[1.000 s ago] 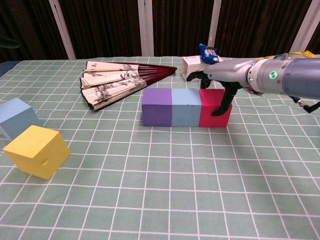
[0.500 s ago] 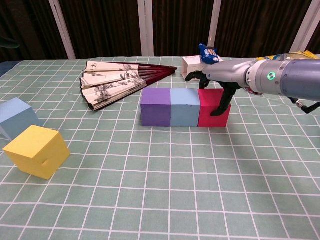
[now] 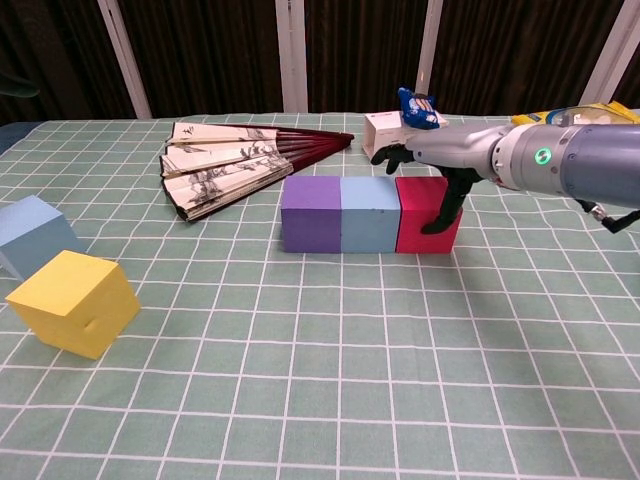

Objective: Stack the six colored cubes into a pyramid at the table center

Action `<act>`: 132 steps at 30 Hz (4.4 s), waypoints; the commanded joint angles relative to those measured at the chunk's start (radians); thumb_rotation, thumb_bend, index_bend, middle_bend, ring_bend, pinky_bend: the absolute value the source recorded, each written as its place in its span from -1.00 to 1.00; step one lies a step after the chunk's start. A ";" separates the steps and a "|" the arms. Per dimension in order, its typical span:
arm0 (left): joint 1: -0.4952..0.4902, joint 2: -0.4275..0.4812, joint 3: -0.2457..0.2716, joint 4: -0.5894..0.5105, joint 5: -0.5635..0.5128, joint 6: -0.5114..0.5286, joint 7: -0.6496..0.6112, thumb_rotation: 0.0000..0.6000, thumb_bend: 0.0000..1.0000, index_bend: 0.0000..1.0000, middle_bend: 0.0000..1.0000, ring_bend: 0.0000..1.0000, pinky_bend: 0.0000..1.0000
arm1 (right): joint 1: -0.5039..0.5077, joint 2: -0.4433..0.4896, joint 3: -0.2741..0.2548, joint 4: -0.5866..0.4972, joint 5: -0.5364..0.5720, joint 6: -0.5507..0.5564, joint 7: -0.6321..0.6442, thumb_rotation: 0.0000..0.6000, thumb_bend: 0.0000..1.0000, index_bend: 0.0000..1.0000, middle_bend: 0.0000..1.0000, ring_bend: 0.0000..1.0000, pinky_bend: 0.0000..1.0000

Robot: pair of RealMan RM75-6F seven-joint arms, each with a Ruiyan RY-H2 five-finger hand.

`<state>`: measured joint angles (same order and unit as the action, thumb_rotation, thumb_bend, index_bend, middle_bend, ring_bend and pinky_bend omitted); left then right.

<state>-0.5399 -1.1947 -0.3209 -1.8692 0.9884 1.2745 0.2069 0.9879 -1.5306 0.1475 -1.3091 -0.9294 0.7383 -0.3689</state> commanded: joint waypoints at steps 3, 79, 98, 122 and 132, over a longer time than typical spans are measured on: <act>0.000 0.000 0.000 0.000 0.000 0.000 -0.001 1.00 -0.76 -1.00 -0.93 -0.94 -1.00 | -0.008 0.008 -0.003 -0.017 0.005 0.018 -0.012 1.00 -0.52 -1.00 -0.82 -0.89 -1.00; -0.002 0.004 0.134 -0.040 0.091 -0.067 0.122 1.00 -0.76 -1.00 -0.88 -0.94 -1.00 | -0.594 0.346 -0.107 -0.363 -0.263 0.571 0.142 1.00 -0.59 -1.00 -0.96 -1.00 -1.00; -0.082 0.255 0.285 -0.064 0.300 -0.446 0.018 1.00 -0.87 -1.00 -0.71 -0.94 -0.99 | -0.623 0.338 -0.066 -0.350 -0.285 0.561 0.171 1.00 -0.59 -1.00 -0.96 -1.00 -1.00; -0.085 0.117 0.338 0.076 0.387 -0.441 0.089 1.00 -0.89 -1.00 -0.48 -0.93 -0.99 | -0.645 0.338 -0.035 -0.360 -0.295 0.542 0.181 1.00 -0.59 -1.00 -0.96 -1.00 -1.00; -0.087 0.085 0.340 0.114 0.404 -0.428 0.081 1.00 -0.86 -1.00 -0.40 -0.93 -0.99 | -0.652 0.339 -0.026 -0.366 -0.297 0.535 0.192 1.00 -0.59 -1.00 -0.96 -1.00 -1.00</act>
<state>-0.6270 -1.1090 0.0187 -1.7557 1.3919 0.8463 0.2883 0.3364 -1.1917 0.1210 -1.6750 -1.2261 1.2741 -0.1776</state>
